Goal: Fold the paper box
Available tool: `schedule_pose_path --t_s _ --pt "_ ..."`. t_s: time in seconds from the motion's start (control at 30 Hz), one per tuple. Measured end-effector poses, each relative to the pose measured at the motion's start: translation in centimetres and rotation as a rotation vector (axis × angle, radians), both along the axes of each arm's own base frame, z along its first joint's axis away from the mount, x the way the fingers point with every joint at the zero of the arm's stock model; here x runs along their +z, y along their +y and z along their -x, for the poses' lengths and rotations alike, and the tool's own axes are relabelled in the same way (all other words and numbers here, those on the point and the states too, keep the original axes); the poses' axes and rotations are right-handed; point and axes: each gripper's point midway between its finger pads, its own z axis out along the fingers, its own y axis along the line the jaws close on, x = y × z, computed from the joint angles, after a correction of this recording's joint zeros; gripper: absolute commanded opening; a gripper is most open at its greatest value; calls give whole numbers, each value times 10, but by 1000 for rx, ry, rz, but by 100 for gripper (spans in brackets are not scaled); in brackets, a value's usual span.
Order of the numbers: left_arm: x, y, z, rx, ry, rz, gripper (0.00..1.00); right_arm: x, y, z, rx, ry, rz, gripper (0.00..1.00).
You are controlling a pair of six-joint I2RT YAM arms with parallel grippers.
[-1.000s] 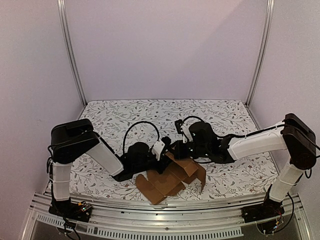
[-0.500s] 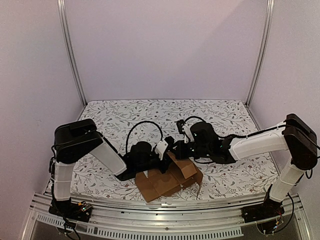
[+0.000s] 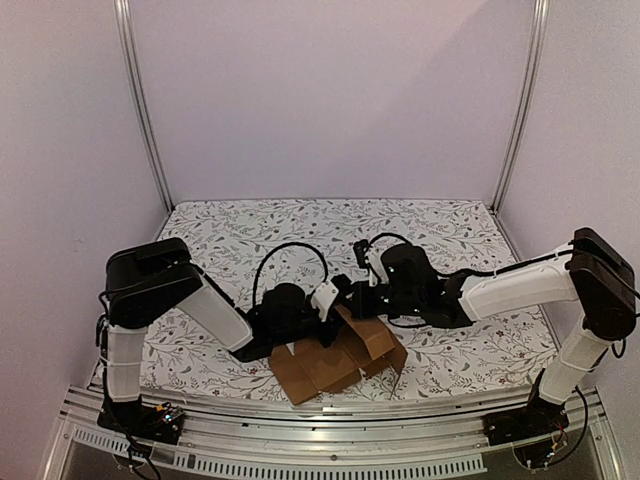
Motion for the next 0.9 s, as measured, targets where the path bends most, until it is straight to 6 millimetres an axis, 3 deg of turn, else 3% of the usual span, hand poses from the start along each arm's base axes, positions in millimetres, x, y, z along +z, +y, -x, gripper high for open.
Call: schedule_pose_path --t_s 0.17,0.57,0.63,0.77,0.9 --pt "-1 2 -2 10 -18 -16 26 -2 -2 2 -3 5 0 2" --pt "-6 8 2 16 -21 -25 25 -2 -4 2 -11 10 -10 2" --pt "-5 7 2 14 -22 -24 21 -2 -4 2 -11 10 -10 2" --pt "-5 6 3 12 -27 -24 0 -2 -4 2 -11 10 -10 2" --pt "-4 4 5 4 -25 -22 0 -2 -4 2 -12 10 -10 1"
